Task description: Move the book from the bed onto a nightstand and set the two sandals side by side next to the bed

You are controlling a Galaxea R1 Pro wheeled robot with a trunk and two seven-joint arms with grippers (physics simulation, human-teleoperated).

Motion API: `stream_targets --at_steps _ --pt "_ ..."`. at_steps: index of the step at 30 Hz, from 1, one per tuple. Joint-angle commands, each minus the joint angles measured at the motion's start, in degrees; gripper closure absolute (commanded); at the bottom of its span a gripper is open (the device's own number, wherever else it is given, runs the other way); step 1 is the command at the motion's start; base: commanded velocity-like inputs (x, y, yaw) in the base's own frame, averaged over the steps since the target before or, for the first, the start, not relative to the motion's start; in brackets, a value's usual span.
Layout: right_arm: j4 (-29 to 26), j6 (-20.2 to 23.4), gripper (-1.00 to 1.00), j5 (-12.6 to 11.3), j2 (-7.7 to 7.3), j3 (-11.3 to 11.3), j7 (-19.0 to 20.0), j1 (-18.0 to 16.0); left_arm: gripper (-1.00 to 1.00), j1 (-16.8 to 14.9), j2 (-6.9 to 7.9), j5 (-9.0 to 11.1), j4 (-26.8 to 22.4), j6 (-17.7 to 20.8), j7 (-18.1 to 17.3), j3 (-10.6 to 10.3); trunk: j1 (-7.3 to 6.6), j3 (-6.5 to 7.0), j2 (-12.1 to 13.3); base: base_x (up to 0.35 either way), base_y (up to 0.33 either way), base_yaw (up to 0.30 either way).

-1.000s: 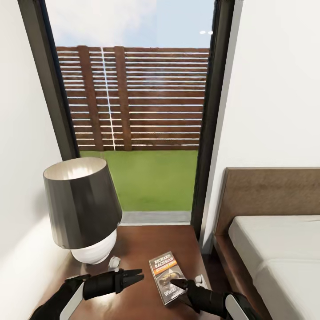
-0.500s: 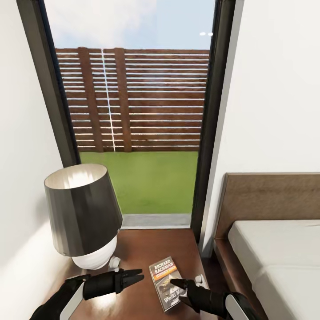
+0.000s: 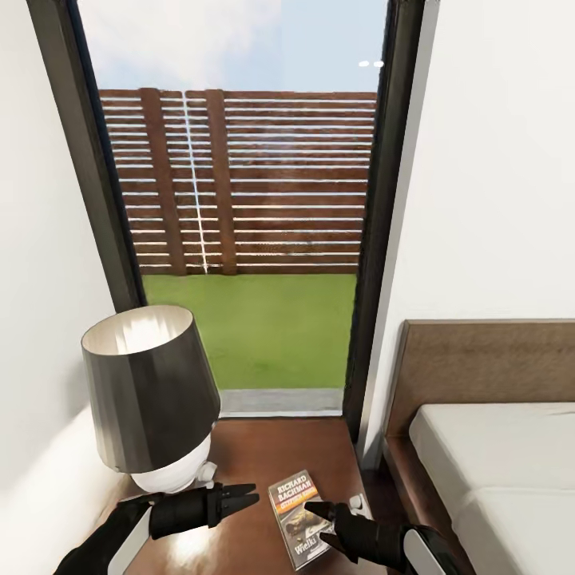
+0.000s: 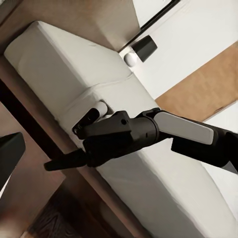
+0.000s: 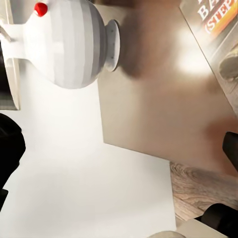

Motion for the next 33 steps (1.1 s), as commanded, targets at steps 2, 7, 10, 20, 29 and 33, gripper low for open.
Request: stream_targets --at_steps 2,7,10,20,29,33 --pt "0.0 0.1 -1.0 -0.2 -0.05 0.2 0.0 0.0 -1.0 0.0 0.11 0.5 0.0 0.6 0.0 -0.3 -0.45 0.3 0.8 0.0 0.0 0.0" --pt "0.0 0.0 -1.0 -0.2 0.02 0.2 0.0 0.0 -1.0 0.0 0.12 0.5 0.0 0.6 0.0 -0.3 -1.55 1.2 2.8 0.0 0.0 0.0" --pt "0.0 -0.1 -1.0 -0.2 -0.01 0.2 0.0 0.0 -1.0 0.0 0.11 0.5 0.0 0.6 0.0 -0.3 -2.21 1.74 4.0 0.0 0.0 0.0" --pt "0.0 -0.3 -1.0 -0.2 -0.02 0.3 -0.1 0.0 -1.0 0.0 0.12 0.6 0.0 0.6 0.0 -0.3 -4.41 3.54 8.0 0.0 0.0 0.0" --pt "-0.3 -0.3 -1.0 -0.2 -0.36 0.1 0.0 0.0 -1.0 0.0 0.11 0.5 0.0 0.5 2.6 -0.3 -6.39 5.15 11.6 0.0 0.0 0.0" --pt "-0.4 -0.4 -1.0 -0.2 -1.2 0.1 0.1 0.0 -1.0 0.0 -0.2 0.5 0.0 0.4 5.1 -0.4 -7.26 5.87 13.2 0.0 0.0 0.0"
